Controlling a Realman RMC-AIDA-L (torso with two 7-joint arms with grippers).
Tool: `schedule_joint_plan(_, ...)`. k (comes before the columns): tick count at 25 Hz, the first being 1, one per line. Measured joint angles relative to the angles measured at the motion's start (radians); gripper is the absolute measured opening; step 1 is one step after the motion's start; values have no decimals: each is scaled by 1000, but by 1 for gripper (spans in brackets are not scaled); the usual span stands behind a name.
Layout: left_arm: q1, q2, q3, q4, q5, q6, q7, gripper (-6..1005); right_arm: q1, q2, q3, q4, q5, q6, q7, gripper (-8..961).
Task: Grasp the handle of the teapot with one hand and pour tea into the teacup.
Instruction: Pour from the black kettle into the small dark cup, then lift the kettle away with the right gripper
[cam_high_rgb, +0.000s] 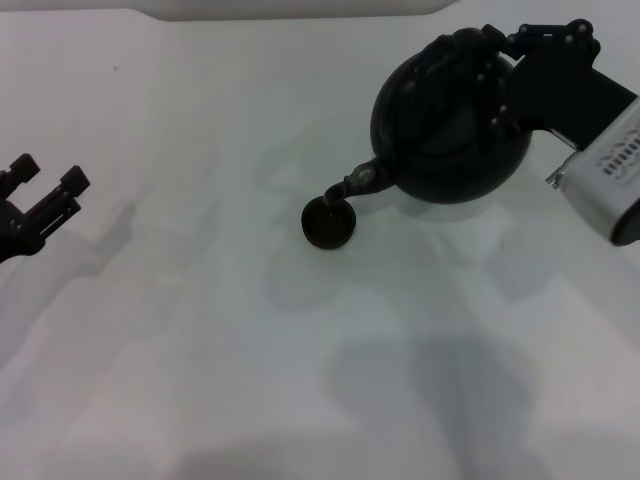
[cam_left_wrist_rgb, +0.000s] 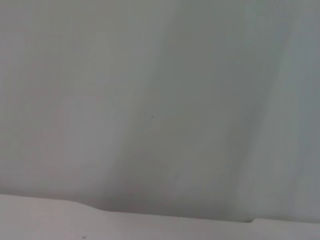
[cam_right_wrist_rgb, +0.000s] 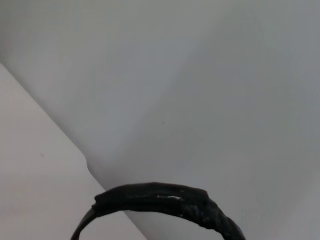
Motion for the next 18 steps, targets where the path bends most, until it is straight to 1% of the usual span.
schedule_joint_plan(7, -11, 0, 0, -13, 1, 5, 11, 790, 9, 1, -87, -14, -1, 142, -85, 110)
schedule_joint_plan(18, -16, 0, 0, -13, 1, 24, 12, 790, 16, 1, -132, -20, -41, 209, -120, 107)
